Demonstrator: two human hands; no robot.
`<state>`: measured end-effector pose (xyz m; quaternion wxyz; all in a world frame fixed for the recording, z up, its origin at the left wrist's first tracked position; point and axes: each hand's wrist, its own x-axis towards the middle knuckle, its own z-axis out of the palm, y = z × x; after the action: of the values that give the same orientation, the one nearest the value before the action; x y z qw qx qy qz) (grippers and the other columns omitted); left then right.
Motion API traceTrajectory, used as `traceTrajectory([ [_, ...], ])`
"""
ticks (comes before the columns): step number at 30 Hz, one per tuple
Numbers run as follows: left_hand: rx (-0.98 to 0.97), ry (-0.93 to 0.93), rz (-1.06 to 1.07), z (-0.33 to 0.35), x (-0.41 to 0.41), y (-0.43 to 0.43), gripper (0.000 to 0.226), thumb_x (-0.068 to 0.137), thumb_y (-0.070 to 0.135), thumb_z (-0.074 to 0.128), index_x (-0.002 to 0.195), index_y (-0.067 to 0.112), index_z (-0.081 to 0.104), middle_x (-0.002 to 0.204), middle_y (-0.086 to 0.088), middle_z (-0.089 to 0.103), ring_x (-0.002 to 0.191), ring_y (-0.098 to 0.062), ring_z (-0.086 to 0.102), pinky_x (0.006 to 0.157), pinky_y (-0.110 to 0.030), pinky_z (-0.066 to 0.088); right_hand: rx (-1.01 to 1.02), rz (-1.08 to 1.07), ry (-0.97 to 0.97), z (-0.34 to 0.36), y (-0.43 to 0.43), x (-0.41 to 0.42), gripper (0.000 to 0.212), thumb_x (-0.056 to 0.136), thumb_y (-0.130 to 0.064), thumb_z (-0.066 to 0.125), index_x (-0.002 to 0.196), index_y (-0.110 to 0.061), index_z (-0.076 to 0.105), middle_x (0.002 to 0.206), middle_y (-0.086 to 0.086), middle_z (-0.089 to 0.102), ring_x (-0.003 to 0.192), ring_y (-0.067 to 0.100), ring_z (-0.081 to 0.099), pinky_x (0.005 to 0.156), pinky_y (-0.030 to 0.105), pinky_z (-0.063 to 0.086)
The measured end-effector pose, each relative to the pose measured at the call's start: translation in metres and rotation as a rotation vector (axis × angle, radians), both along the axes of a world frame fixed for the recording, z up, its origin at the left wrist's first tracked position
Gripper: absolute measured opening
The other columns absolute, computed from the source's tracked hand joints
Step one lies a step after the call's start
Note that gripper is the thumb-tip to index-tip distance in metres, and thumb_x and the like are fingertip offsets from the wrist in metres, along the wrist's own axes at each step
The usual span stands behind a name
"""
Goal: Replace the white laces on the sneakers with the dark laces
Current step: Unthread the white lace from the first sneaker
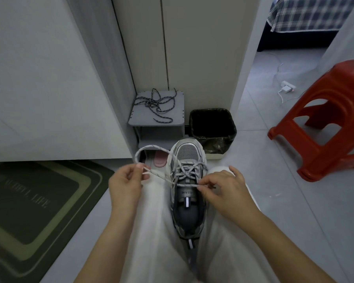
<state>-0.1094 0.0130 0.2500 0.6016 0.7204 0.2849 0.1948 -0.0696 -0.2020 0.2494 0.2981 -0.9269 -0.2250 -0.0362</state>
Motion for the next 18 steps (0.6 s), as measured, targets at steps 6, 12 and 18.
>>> traceTrajectory([
  [6,0.329,0.234,-0.435,-0.012,-0.005,-0.025,0.045,0.087,0.045,0.059,0.055,0.012,0.057,0.048,-0.001,0.051,0.049,-0.007,0.041,0.053,-0.032,0.036,0.038,-0.021,-0.057,-0.005,0.007,-0.001,0.026,0.077,-0.049,0.052,0.08,-0.031,0.07,0.073,-0.017,0.061,0.082,0.007,0.056,0.109,0.038,0.016],
  [12,0.315,0.151,-0.311,-0.013,0.0,-0.028,0.03,0.086,0.023,0.066,0.06,0.01,0.065,0.054,-0.005,0.059,0.051,-0.015,0.05,0.057,-0.03,0.044,0.013,-0.012,-0.097,-0.008,0.011,-0.002,0.031,0.077,-0.053,0.049,0.081,-0.032,0.071,0.072,-0.014,0.064,0.081,0.008,0.058,0.108,0.042,0.022],
  [18,0.243,0.098,-0.13,-0.005,-0.002,-0.015,0.019,0.087,0.018,0.064,0.069,0.021,0.069,0.068,0.0,0.069,0.066,-0.013,0.064,0.064,-0.022,0.049,-0.073,-0.02,-0.231,-0.006,0.014,-0.001,0.034,0.077,-0.054,0.044,0.069,-0.032,0.068,0.063,-0.015,0.06,0.072,0.007,0.058,0.106,0.038,0.017],
])
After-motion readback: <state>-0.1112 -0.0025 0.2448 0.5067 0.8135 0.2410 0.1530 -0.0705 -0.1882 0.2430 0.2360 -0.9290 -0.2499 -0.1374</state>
